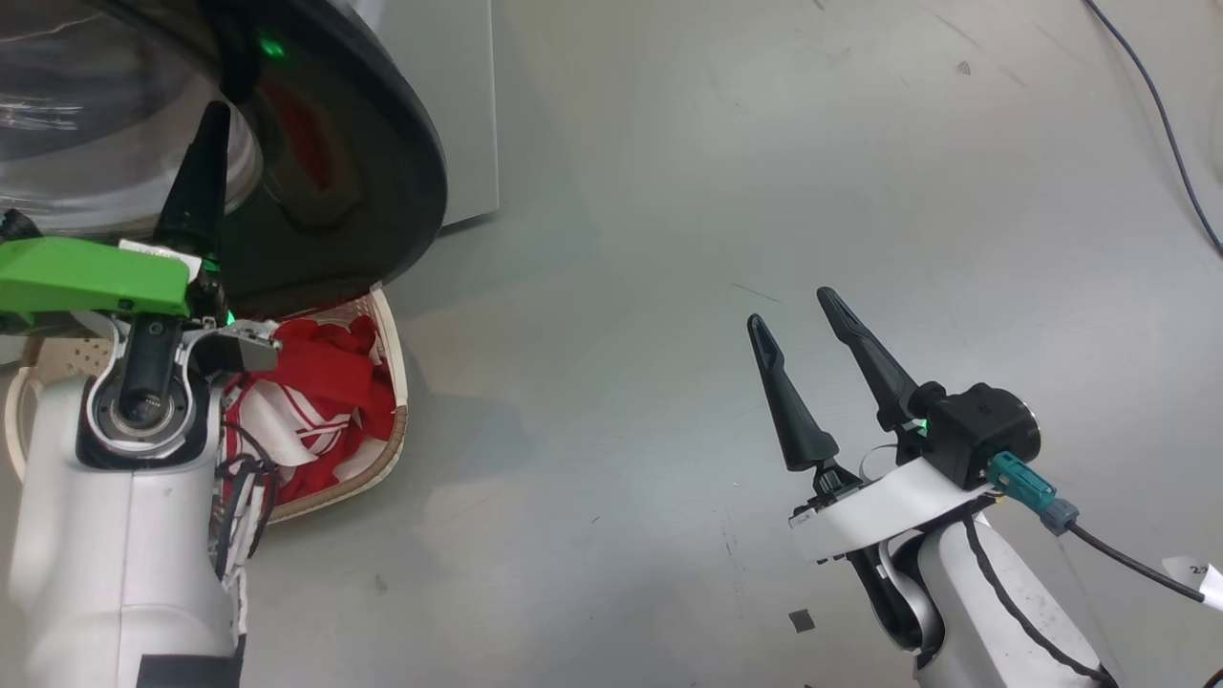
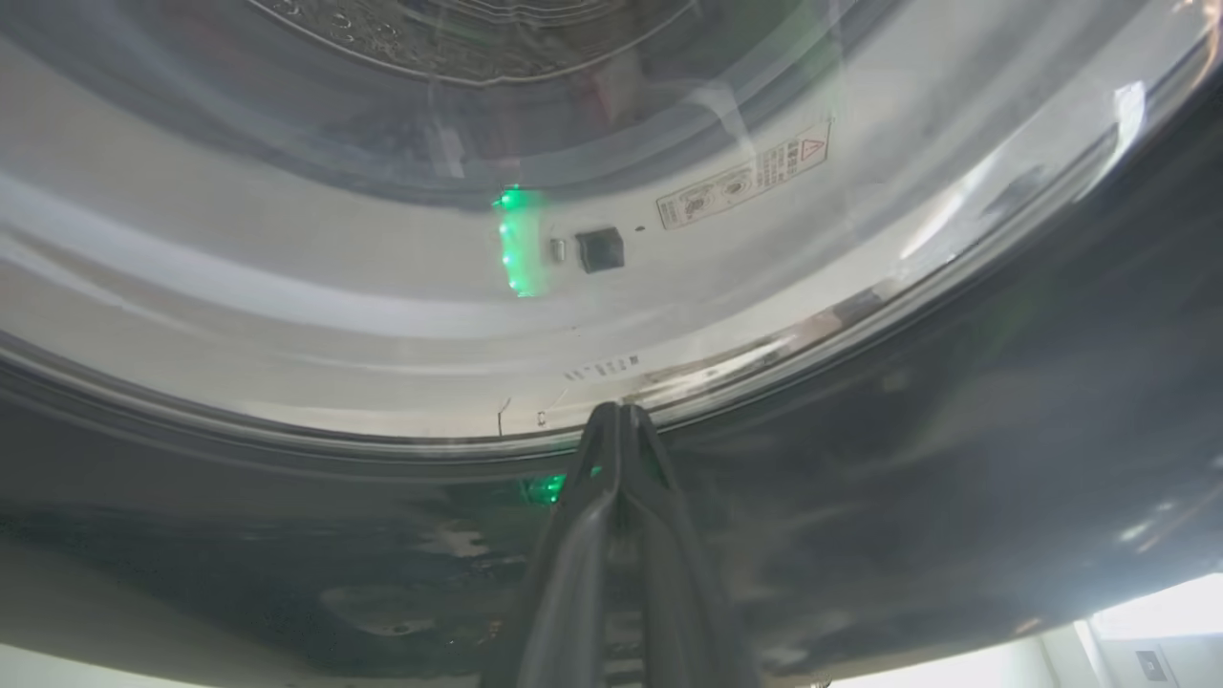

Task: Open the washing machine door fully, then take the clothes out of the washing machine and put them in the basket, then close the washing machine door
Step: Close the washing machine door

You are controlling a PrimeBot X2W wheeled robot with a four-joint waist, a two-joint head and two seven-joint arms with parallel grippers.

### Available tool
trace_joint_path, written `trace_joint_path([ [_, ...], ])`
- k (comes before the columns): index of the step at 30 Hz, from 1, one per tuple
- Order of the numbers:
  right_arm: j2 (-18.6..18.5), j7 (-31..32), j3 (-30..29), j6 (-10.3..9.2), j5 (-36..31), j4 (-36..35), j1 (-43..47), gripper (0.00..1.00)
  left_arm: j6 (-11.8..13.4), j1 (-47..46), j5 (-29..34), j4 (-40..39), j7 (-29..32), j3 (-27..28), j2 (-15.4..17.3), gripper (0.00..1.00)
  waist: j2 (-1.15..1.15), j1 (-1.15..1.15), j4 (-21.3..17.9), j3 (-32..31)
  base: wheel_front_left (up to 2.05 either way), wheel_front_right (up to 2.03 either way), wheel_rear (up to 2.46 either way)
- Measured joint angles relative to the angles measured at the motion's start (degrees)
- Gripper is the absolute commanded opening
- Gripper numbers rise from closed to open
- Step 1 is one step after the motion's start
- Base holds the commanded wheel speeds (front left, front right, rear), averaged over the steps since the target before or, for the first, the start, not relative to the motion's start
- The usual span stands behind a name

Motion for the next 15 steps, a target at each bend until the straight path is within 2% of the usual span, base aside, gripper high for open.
trace_joint_path([
  [15, 0.05, 0.00, 0.93, -0.02, 0.04, 0.40, -1.04, 1.00, 0.31, -10.40, 1.53, 10.35, -4.74, -0.15, -0.38, 0.00, 0.00, 0.00, -1.02, 0.27, 0.00, 0.00, 0.00],
])
